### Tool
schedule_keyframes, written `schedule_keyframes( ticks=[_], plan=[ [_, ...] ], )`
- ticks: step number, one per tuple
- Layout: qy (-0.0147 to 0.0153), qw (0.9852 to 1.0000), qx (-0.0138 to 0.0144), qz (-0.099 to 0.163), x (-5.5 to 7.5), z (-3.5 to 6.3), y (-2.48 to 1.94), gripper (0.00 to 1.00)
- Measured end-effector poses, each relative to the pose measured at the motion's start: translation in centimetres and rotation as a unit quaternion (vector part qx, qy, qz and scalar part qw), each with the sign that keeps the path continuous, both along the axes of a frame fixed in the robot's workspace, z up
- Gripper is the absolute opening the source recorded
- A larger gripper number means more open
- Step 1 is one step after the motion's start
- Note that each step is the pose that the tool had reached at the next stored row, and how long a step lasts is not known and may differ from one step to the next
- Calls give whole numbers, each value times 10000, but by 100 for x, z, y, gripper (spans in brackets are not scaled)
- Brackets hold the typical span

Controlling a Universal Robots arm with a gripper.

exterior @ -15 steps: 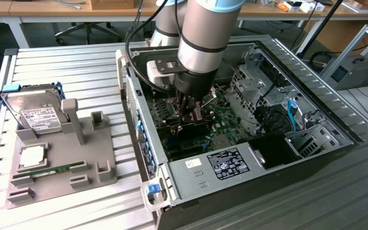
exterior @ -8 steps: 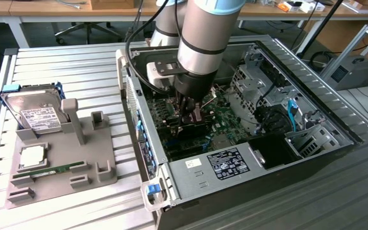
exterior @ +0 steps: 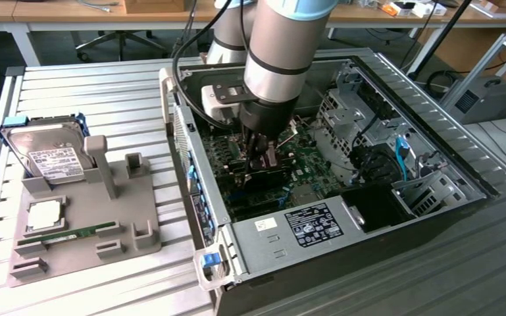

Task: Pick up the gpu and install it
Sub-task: 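Press down on the gpu until it lock into place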

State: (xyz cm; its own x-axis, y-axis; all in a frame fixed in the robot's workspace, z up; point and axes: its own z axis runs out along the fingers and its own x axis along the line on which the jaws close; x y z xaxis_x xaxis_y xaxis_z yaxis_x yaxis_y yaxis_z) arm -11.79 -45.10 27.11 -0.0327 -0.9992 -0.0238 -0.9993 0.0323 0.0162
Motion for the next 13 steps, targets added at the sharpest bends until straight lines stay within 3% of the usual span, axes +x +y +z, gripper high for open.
schedule_keyframes(
  ticks=[4, 5, 8, 13],
  plan=[
    [-1, 10000, 2, 0, 0, -8, 0, 11],
    [-5, 10000, 10, 0, 1, 18, 2, 11],
    [0, 10000, -5, 0, 60, 149, 0, 11],
    [0, 10000, -7, 0, 94, 237, 0, 11]
  ],
)
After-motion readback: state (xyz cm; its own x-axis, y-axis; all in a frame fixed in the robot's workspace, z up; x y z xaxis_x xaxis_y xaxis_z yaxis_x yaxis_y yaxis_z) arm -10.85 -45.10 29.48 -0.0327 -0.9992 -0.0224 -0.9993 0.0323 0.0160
